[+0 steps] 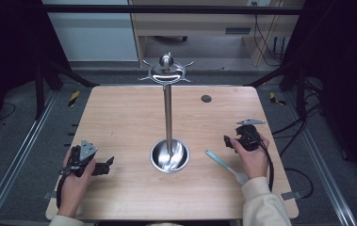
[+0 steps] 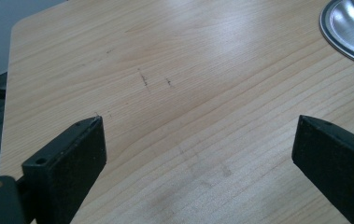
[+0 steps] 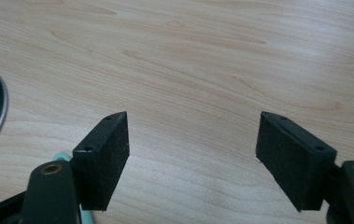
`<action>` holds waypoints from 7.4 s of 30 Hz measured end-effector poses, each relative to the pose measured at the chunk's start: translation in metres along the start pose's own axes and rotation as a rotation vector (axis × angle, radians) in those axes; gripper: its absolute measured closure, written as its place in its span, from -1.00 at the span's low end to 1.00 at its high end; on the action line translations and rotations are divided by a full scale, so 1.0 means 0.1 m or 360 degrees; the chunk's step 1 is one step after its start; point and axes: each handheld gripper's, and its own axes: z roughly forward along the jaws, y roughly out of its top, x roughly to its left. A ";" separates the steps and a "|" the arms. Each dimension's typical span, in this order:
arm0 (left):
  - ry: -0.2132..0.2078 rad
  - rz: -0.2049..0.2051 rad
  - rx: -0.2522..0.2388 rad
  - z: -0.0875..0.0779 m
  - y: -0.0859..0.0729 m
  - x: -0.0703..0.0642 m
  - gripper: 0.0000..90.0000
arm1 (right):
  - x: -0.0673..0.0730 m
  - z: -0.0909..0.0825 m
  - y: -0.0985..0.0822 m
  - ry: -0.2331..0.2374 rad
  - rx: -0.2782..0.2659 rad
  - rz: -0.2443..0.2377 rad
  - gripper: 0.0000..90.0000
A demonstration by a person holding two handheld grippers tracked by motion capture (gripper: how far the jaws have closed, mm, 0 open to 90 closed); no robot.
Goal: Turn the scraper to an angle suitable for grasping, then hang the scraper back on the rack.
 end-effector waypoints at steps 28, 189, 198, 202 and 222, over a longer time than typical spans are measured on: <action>-0.0018 0.0014 0.0005 0.01 0.01 -0.02 -0.94 | 0.56 0.01 0.00 0.0298 0.0070 -0.0422 0.82; -0.0034 0.0019 0.0023 -0.03 -0.03 -0.05 -0.94 | 0.19 -0.35 0.62 0.0127 0.0461 -0.0308 0.65; -0.0033 0.0018 0.0021 -0.03 -0.03 -0.04 -0.94 | 0.28 -0.63 0.81 0.0143 0.0323 -0.0368 0.65; -0.0033 0.0014 0.0022 -0.04 -0.03 -0.04 -0.94 | 0.34 -0.76 0.88 0.0160 0.0253 -0.0399 0.65; -0.0034 0.0018 0.0021 -0.03 -0.03 -0.05 -0.94 | 0.49 -1.22 1.06 0.0263 -0.0043 -0.0484 0.65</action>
